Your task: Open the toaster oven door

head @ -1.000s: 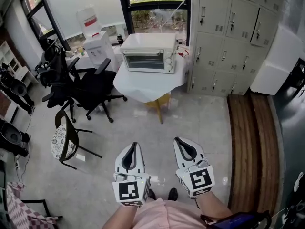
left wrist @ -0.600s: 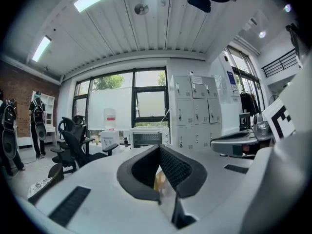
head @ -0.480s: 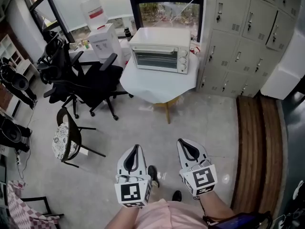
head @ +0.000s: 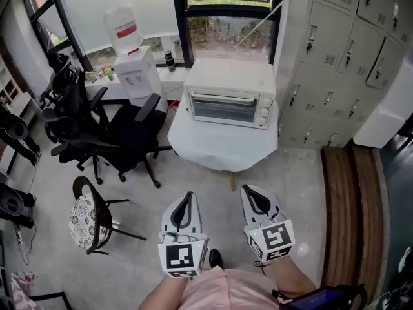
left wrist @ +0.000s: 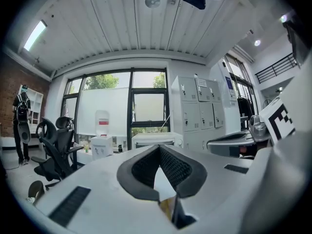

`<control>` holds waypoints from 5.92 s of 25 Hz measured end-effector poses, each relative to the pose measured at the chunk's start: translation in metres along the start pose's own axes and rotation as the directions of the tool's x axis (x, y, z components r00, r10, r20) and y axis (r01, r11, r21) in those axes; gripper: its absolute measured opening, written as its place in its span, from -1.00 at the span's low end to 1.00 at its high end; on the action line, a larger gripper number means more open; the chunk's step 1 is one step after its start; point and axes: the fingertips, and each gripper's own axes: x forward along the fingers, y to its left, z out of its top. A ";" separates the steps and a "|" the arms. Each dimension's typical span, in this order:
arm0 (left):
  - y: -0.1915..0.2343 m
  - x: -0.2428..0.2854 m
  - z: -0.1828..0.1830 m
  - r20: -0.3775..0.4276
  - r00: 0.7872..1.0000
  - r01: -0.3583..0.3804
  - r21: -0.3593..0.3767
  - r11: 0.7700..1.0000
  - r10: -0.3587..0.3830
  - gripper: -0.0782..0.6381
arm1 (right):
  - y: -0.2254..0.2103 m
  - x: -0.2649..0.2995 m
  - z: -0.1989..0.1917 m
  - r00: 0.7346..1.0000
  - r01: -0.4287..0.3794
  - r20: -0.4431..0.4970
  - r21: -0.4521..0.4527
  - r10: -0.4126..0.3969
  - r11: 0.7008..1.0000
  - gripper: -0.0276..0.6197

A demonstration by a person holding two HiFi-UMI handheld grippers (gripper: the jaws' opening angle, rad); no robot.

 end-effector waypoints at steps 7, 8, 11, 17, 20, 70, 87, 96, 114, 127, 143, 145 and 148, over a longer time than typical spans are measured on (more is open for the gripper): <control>0.047 0.048 -0.008 -0.017 0.999 0.041 -0.014 0.999 -0.042 -0.75 | -0.004 0.056 0.014 0.999 0.047 0.003 -0.013 -0.047 0.999 -0.91; 0.049 0.055 -0.010 -0.020 0.998 0.051 -0.016 0.999 -0.051 -0.75 | -0.008 0.061 0.014 0.998 0.057 0.001 -0.013 -0.057 0.998 -0.91; 0.051 0.075 -0.017 -0.032 0.997 0.076 -0.019 0.997 -0.076 -0.75 | -0.019 0.076 0.010 0.997 0.081 -0.011 -0.011 -0.081 0.997 -0.91; 0.055 0.121 -0.033 -0.067 0.992 0.106 -0.015 0.994 -0.107 -0.75 | -0.048 0.109 -0.001 0.993 0.111 -0.030 0.005 -0.111 0.994 -0.91; 0.057 0.153 -0.041 -0.090 0.988 0.121 -0.010 0.993 -0.122 -0.75 | -0.069 0.132 -0.004 0.993 0.116 -0.032 0.027 -0.115 0.993 -0.91; 0.096 0.448 -0.018 -0.137 0.941 0.312 0.005 0.950 -0.308 -0.74 | -0.209 0.344 -0.019 0.944 -0.119 -0.329 -0.316 0.009 0.941 -0.42; 0.104 0.456 -0.020 -0.141 0.948 0.290 0.005 0.957 -0.287 -0.74 | -0.203 0.340 -0.046 0.854 -0.258 -0.521 -0.405 0.011 0.877 -0.55; 0.108 0.443 -0.025 -0.152 0.950 0.278 0.012 0.961 -0.273 -0.74 | -0.185 0.323 -0.057 0.850 -0.267 -0.527 -0.399 0.018 0.877 -0.57; 0.102 0.442 -0.045 -0.209 0.939 0.285 0.025 0.958 -0.273 -0.74 | -0.176 0.312 -0.064 0.845 -0.276 -0.535 -0.404 0.019 0.872 -0.58; 0.100 0.432 -0.053 -0.237 0.931 0.293 0.024 0.956 -0.279 -0.74 | -0.167 0.303 -0.069 0.837 -0.296 -0.546 -0.393 0.038 0.871 -0.59; 0.099 0.417 -0.069 -0.279 0.921 0.284 0.010 0.959 -0.270 -0.74 | -0.151 0.290 -0.085 0.819 -0.334 -0.570 -0.379 0.067 0.863 -0.62; 0.100 0.415 -0.071 -0.287 0.920 0.281 0.009 0.960 -0.266 -0.74 | -0.149 0.289 -0.086 0.817 -0.340 -0.572 -0.376 0.072 0.862 -0.62; 0.100 0.412 -0.077 -0.304 0.917 0.273 0.001 0.962 -0.260 -0.74 | -0.145 0.286 -0.089 0.814 -0.349 -0.576 -0.370 0.082 0.861 -0.62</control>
